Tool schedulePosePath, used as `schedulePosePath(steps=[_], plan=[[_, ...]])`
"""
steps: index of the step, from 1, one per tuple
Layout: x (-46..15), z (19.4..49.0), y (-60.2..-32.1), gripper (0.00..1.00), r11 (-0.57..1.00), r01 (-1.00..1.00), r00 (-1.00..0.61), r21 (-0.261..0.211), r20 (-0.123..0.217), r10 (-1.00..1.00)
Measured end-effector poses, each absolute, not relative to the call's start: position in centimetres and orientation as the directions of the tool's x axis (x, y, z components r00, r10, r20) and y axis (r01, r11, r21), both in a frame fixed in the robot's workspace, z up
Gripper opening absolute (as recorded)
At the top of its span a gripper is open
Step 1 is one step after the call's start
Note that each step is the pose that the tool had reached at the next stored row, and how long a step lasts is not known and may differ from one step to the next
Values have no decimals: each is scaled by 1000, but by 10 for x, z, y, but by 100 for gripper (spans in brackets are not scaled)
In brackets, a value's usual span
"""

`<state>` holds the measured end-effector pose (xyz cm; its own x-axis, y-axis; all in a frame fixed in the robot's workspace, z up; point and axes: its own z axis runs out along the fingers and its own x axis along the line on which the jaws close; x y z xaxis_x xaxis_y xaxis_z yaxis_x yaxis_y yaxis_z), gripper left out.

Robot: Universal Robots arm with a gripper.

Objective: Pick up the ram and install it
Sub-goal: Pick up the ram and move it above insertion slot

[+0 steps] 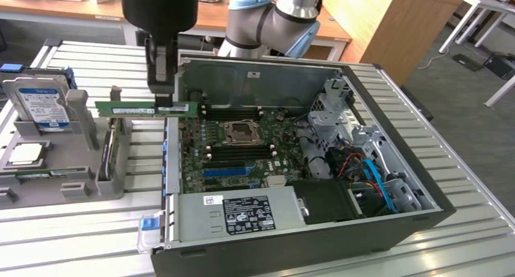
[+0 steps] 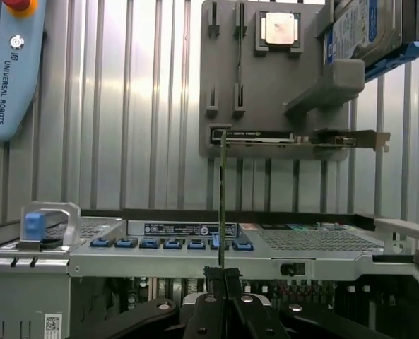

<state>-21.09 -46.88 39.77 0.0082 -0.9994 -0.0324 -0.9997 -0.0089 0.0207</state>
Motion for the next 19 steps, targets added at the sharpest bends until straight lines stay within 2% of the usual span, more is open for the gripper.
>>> schedulePosePath(steps=[19], plan=[[-155, 398, -469, 12, -9, -1000, 8, 22, -32, -999]])
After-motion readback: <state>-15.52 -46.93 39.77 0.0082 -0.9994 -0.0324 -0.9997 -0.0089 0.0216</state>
